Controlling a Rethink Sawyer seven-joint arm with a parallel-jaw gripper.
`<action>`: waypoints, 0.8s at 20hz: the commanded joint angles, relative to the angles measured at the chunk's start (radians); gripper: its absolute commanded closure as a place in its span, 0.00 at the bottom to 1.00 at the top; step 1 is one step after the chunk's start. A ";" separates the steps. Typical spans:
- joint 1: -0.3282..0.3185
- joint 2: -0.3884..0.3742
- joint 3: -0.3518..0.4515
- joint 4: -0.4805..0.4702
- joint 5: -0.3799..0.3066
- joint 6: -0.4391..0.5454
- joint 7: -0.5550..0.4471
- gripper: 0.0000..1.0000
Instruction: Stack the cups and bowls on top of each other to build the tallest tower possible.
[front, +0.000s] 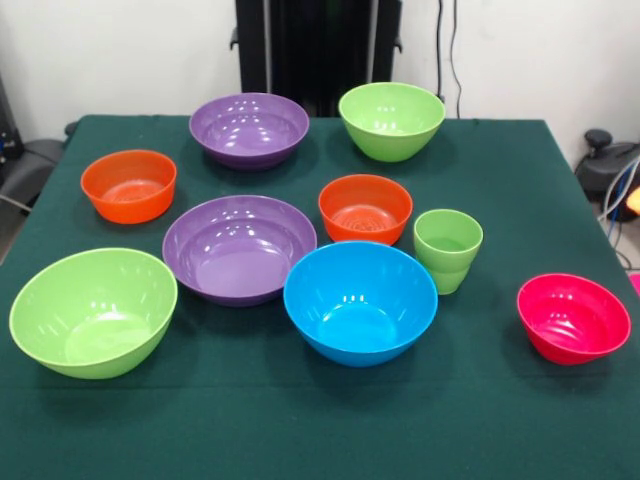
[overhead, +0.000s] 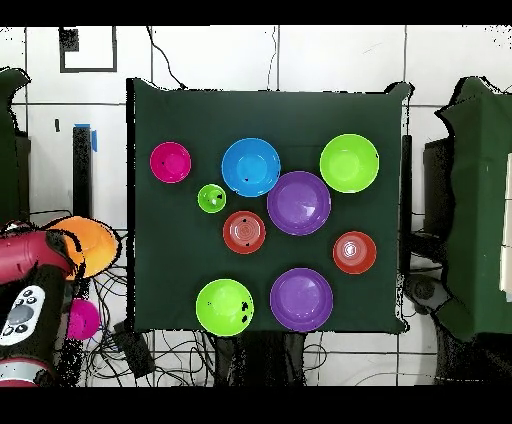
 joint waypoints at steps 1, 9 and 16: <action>-0.112 -0.067 0.216 0.139 -0.074 -0.087 -0.066 1.00; -0.335 -0.342 0.409 0.419 -0.068 0.023 -0.239 1.00; -0.541 -0.430 0.515 0.563 -0.233 0.077 -0.396 1.00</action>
